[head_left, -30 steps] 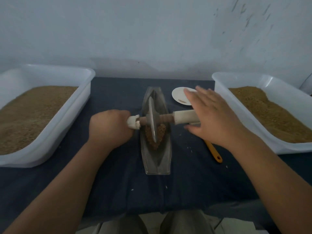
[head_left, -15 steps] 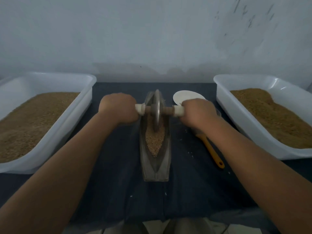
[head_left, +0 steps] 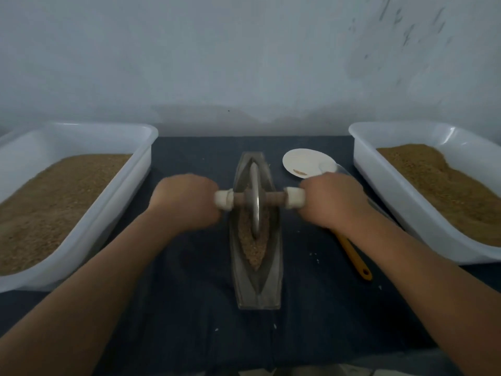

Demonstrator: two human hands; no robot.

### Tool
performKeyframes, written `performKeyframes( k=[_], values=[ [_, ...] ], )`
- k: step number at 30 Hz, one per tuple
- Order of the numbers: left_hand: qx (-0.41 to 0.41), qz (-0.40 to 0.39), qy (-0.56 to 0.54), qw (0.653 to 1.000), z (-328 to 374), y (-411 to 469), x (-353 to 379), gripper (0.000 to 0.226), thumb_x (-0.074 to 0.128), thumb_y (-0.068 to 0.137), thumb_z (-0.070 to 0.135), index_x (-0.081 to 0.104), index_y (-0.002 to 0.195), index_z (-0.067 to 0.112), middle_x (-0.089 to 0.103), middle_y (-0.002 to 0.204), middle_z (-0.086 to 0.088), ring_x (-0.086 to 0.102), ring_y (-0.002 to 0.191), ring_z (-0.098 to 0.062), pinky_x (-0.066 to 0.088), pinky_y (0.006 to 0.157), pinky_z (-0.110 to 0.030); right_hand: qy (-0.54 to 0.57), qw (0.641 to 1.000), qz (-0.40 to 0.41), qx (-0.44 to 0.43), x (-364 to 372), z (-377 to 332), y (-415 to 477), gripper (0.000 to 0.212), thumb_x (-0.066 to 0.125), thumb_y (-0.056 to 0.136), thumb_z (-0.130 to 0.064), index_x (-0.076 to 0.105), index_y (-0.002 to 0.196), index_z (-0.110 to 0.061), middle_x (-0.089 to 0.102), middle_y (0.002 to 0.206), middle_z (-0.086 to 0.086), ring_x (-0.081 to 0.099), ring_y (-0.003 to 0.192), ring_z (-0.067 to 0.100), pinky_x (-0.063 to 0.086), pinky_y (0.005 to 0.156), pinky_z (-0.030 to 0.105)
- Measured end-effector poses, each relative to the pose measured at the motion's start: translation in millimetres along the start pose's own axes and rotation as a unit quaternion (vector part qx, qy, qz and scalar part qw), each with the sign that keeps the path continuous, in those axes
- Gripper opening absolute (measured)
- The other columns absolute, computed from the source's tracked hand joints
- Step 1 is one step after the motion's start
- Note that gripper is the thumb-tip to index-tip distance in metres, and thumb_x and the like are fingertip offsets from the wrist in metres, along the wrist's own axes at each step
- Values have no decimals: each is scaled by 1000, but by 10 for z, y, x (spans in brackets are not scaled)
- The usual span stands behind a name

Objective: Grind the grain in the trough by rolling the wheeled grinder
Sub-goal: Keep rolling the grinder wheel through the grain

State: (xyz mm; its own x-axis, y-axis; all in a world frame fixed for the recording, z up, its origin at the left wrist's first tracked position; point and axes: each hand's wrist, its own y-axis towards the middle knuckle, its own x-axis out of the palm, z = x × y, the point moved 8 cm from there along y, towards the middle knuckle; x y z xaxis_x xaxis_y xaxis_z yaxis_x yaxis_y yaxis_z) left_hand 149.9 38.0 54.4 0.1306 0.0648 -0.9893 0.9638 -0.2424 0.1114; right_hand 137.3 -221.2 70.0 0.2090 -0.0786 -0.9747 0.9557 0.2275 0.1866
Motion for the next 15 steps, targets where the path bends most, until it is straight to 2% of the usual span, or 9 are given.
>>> performKeyframes(
  k=[3, 5, 8, 11, 13, 15],
  values=[
    [-39, 17, -19, 999, -9, 331, -68, 28, 52, 79, 52, 59, 71, 26, 61, 74, 8, 58, 66, -18, 44, 61, -32, 6, 997, 61, 38, -92, 23, 343, 14, 64, 70, -25, 52, 72, -18, 55, 65, -2, 56, 61, 21, 34, 52, 29],
    [-42, 9, -28, 999, 0, 376, -77, 29, 50, 77, 52, 61, 73, 26, 62, 75, 7, 59, 67, -18, 44, 61, -32, -6, 998, 59, 37, -117, 3, 419, 16, 66, 68, -24, 52, 70, -17, 54, 62, -2, 55, 58, 21, 33, 50, 27],
    [-9, 3, 2, 1000, 70, 177, -116, 23, 53, 78, 49, 60, 73, 28, 60, 72, 9, 56, 63, -15, 43, 59, -31, -8, 998, 57, 30, -57, 27, 194, 18, 64, 76, -38, 54, 73, -22, 50, 63, -5, 55, 63, 23, 32, 53, 29],
    [35, 12, 50, 998, 121, -155, -118, 20, 54, 78, 48, 56, 71, 30, 57, 65, 9, 53, 57, -10, 35, 50, -27, 5, 999, 52, -4, 58, 36, -274, 29, 57, 79, -59, 50, 68, -33, 50, 59, -12, 54, 58, 14, 44, 52, 31],
    [45, -10, 49, 998, 116, -343, -69, 21, 55, 78, 51, 56, 70, 31, 57, 63, 10, 53, 56, -8, 33, 48, -26, 21, 996, 79, -35, 9, 18, -508, 29, 52, 74, -62, 46, 64, -35, 48, 54, -13, 49, 50, 7, 45, 46, 30],
    [36, -18, 38, 998, 92, -370, -22, 22, 55, 78, 53, 55, 70, 32, 57, 63, 12, 53, 56, -7, 34, 49, -26, 20, 996, 76, -38, 8, 15, -513, 29, 53, 72, -63, 48, 65, -35, 48, 54, -13, 51, 50, 7, 46, 46, 30]
  ],
)
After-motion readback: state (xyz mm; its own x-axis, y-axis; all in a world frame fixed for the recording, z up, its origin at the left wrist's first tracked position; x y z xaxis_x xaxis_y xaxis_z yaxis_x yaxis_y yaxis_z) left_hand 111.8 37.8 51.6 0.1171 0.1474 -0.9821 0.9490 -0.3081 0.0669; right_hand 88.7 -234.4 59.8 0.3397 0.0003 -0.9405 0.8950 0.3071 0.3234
